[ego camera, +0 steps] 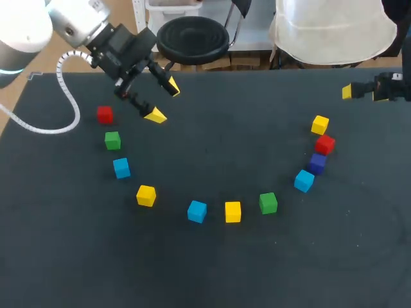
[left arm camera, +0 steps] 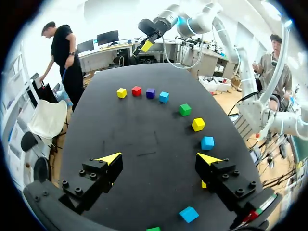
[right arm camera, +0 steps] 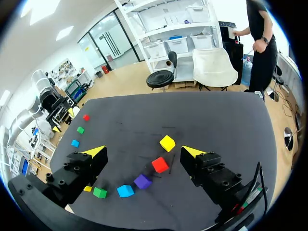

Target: Place the blue cubes, place green cubes on the blue cubes, place the yellow cubes on the green cubes, then place the red cubes on the yellow cubes, and place purple cube on the red cubes.

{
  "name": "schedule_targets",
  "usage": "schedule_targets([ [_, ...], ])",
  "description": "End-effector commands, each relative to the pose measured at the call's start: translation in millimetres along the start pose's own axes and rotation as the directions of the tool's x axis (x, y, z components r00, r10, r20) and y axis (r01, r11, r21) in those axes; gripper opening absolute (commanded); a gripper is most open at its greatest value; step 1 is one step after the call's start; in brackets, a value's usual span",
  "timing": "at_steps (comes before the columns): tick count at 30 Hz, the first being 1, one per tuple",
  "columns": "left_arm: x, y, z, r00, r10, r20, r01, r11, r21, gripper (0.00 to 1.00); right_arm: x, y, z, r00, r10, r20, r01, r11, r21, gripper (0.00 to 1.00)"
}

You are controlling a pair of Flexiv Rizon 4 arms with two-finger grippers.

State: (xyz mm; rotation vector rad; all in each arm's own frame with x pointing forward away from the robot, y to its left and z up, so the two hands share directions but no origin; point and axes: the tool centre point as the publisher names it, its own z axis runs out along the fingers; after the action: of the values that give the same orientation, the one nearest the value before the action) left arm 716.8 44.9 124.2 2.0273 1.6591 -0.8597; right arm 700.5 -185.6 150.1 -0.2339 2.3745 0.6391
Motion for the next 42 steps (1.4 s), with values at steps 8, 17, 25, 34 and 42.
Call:
schedule_targets([
  [8,51.9,24.5,-15,0.995,-0.102,-0.019,0.097,0.981,-0.166,1.00,0,1,0,1.000,0.001,0.001,-0.001,1.000,0.004,1.00],
  [17,65.6,27.2,-26,0.991,-0.133,-0.001,0.129,0.957,-0.261,1.00,0,1,0,1.000,0.001,0.001,-0.001,1.000,0.004,1.00],
  [25,75.3,30.8,-31,0.983,-0.186,-0.008,0.177,0.946,-0.272,1.00,0,1,0,1.000,0.001,0.001,-0.001,1.000,0.004,1.00],
  [34,75.3,30.8,-31,0.983,-0.186,-0.008,0.177,0.946,-0.272,1.00,0,1,0,1.000,0.001,0.001,-0.001,1.000,0.004,1.00],
  [42,75.3,30.8,-31,0.983,-0.186,-0.008,0.177,0.946,-0.272,1.00,-28,58,5,0.964,-0.260,-0.056,0.256,0.965,-0.063,1.00],
])
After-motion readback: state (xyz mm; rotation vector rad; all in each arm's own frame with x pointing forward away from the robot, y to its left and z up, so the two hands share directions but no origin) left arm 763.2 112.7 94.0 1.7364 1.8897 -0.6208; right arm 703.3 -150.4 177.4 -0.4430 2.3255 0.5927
